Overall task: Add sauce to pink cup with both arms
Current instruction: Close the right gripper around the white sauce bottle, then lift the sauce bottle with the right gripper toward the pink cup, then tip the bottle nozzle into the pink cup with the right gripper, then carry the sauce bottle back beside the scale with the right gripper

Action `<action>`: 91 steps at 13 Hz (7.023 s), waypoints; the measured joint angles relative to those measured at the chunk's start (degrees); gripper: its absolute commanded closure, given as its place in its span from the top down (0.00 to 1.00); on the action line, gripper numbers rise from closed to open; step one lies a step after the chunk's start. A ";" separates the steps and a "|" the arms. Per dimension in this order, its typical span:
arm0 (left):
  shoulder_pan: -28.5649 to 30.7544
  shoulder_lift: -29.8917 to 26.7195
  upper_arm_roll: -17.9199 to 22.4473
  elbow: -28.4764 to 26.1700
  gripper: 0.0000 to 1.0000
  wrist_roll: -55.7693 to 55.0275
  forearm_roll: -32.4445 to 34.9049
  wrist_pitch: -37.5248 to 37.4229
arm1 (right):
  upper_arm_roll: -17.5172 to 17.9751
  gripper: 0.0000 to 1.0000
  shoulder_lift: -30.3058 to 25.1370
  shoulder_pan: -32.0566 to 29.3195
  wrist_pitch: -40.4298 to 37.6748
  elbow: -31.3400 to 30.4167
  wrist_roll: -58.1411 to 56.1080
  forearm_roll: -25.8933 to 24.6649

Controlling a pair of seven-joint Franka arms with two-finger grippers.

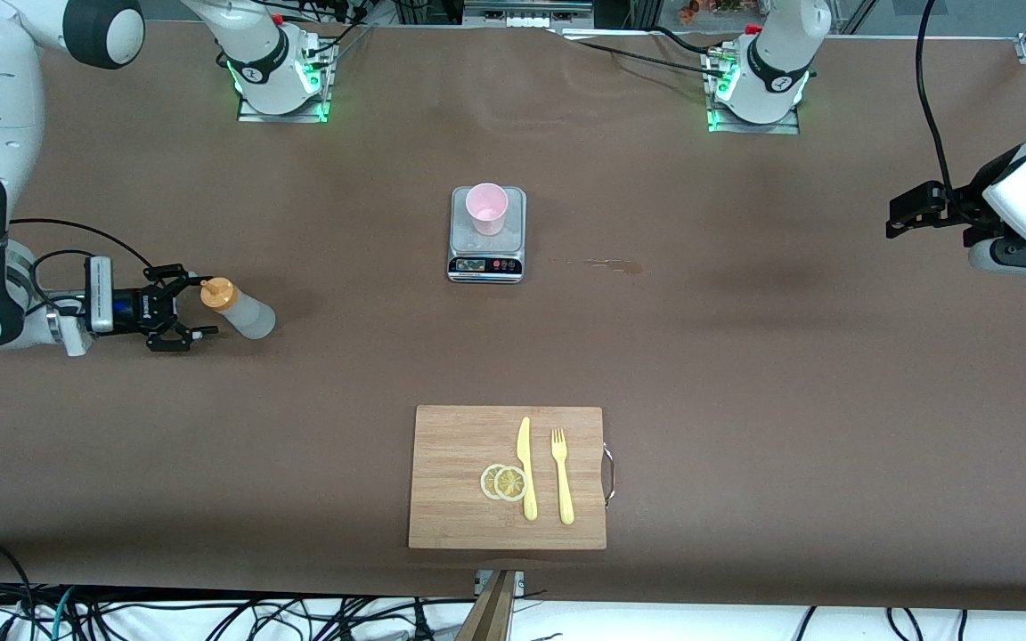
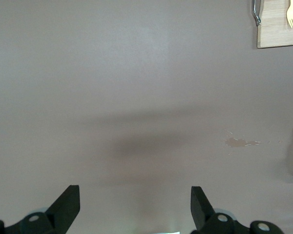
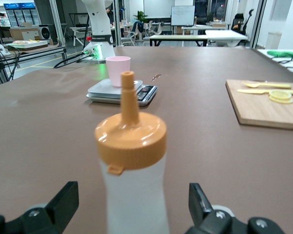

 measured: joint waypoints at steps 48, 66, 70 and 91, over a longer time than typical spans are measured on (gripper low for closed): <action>0.33 2.85 0.06 3.84 1.00 0.00 -0.29 0.02 | -16.97 0.00 -23.46 82.00 13.00 -10.57 107.51 -48.51; 0.32 2.86 0.05 3.85 1.00 0.00 -0.74 0.02 | -12.71 0.00 -14.18 84.77 1.63 1.59 115.75 -56.77; 0.32 2.86 0.05 3.85 1.00 0.00 -0.75 0.02 | -12.83 0.00 -13.74 84.12 1.36 2.14 115.73 -56.88; 0.31 2.92 0.02 3.96 1.00 0.00 -0.75 0.02 | -13.02 0.00 -16.70 36.47 2.88 2.24 42.51 -24.16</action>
